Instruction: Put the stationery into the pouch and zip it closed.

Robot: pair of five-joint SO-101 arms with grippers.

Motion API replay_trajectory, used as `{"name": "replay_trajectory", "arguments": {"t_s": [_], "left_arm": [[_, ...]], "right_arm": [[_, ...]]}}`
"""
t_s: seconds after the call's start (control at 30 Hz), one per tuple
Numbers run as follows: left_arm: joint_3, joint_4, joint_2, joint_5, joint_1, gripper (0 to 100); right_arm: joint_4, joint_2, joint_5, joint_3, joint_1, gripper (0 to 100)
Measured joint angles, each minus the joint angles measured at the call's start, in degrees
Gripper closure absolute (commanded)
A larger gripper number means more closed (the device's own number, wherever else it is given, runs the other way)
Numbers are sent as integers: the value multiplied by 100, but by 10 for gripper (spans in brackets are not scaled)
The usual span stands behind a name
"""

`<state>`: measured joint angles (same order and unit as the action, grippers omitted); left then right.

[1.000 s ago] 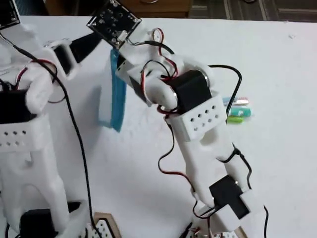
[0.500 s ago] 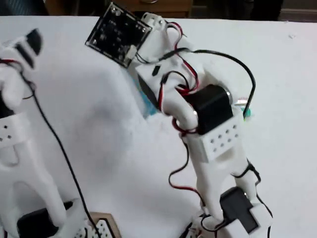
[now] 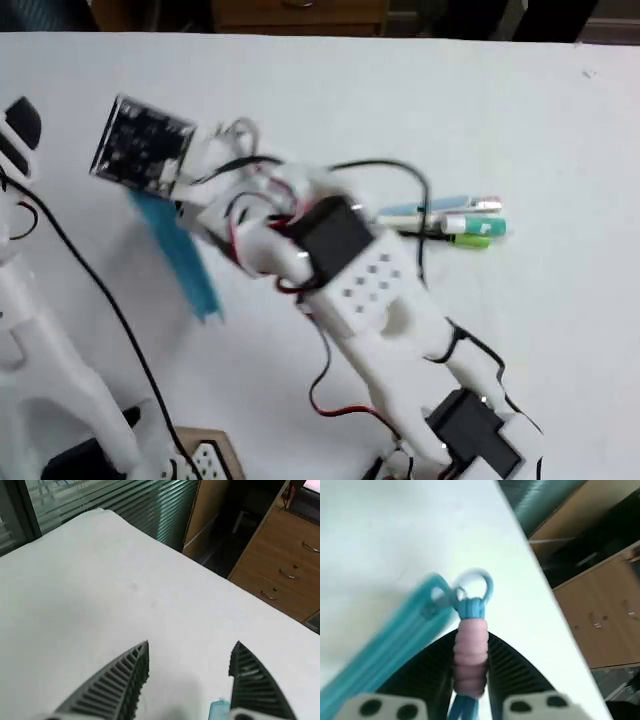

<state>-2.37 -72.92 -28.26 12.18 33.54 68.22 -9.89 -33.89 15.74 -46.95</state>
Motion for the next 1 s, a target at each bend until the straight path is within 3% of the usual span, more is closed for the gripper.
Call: {"name": "replay_trajectory", "arguments": {"t_s": [0.2, 0.37, 0.57, 0.7, 0.9, 1.0], "left_arm": [[0, -308, 0, -9, 18, 732], [-369, -1029, -18, -53, 9, 732], [-1978, -2681, -35, -53, -870, 736], [-2418, -2884, -97, -79, -1310, 734], [-2066, -2866, -88, -1582, -1618, 733], [-2031, -2690, -97, -1855, -1618, 733]], "right_arm": [[-1451, -97, 132, -1574, -18, 981], [-1925, -492, 158, -2382, -18, 981], [-2312, -853, 369, -2927, 18, 981], [-2453, -879, 598, -2971, 229, 981], [-2470, -888, 826, -2980, 343, 981], [-2470, -888, 1002, -2980, 440, 981]]}}
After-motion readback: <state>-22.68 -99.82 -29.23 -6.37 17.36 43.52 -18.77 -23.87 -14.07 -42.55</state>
